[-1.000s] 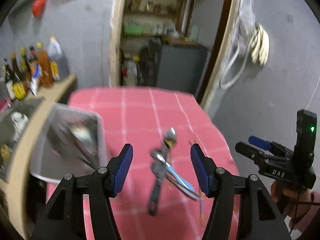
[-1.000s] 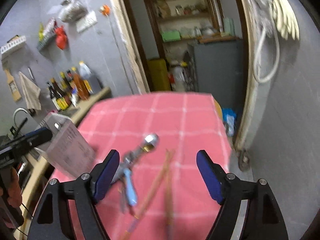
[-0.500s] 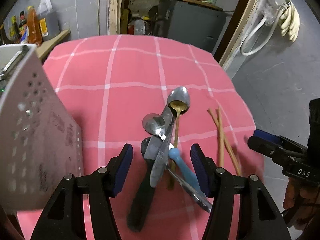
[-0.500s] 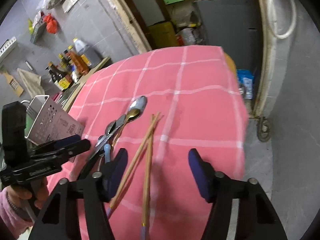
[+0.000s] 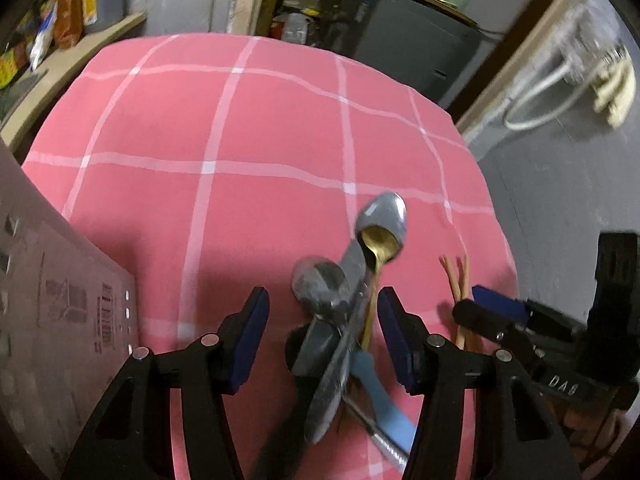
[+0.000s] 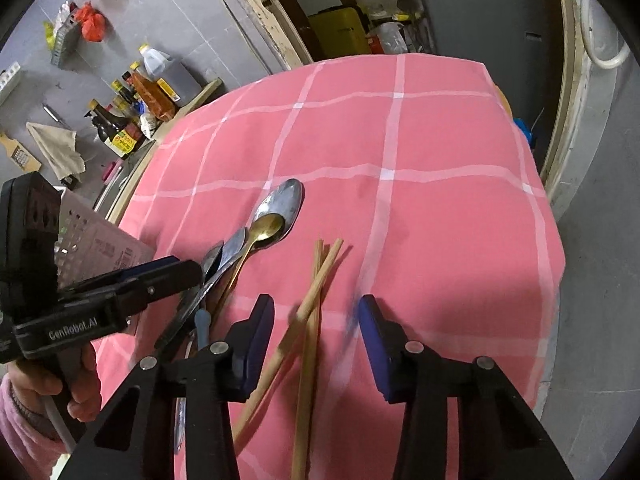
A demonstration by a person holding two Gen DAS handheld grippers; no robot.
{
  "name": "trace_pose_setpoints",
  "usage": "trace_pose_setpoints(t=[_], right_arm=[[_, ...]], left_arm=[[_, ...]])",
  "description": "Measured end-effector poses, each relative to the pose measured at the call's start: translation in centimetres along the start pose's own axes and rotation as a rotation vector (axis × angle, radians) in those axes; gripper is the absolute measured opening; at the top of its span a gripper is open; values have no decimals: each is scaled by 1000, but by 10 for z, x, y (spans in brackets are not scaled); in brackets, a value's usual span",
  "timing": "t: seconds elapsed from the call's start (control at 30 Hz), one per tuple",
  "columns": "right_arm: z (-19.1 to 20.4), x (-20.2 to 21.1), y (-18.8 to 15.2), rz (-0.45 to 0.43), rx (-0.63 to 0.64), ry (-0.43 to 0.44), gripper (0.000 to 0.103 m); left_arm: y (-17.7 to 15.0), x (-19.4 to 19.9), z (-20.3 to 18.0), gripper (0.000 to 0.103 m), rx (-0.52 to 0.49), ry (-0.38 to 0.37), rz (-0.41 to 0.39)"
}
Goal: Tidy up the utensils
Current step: 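Close the left tool on the spoons while the right tool grips the chopsticks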
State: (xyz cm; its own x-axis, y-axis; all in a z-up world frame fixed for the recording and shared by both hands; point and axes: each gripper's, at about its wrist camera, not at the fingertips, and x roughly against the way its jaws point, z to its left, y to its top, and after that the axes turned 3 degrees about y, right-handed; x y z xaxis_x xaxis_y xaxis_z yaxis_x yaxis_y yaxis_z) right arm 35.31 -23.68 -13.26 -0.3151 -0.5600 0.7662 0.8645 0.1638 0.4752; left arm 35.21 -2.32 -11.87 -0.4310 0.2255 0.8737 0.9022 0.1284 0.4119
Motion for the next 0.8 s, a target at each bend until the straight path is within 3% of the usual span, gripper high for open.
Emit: trace_pose_setpoints(t=[0.17, 0.43, 0.57, 0.6, 0.8], right_arm=[[3, -6, 11, 8, 32, -30, 27], [14, -17, 12, 36, 97, -108, 25], [19, -19, 8, 36, 105, -151, 16], [19, -19, 8, 35, 105, -154, 16], [5, -11, 8, 18, 0, -77, 10]], left_arm=[[7, -6, 6, 36, 52, -1, 34], [13, -6, 8, 35, 78, 4, 84], [15, -8, 3, 34, 78, 28, 99], [15, -8, 1, 29, 70, 36, 98], [12, -7, 1, 27, 75, 23, 105]])
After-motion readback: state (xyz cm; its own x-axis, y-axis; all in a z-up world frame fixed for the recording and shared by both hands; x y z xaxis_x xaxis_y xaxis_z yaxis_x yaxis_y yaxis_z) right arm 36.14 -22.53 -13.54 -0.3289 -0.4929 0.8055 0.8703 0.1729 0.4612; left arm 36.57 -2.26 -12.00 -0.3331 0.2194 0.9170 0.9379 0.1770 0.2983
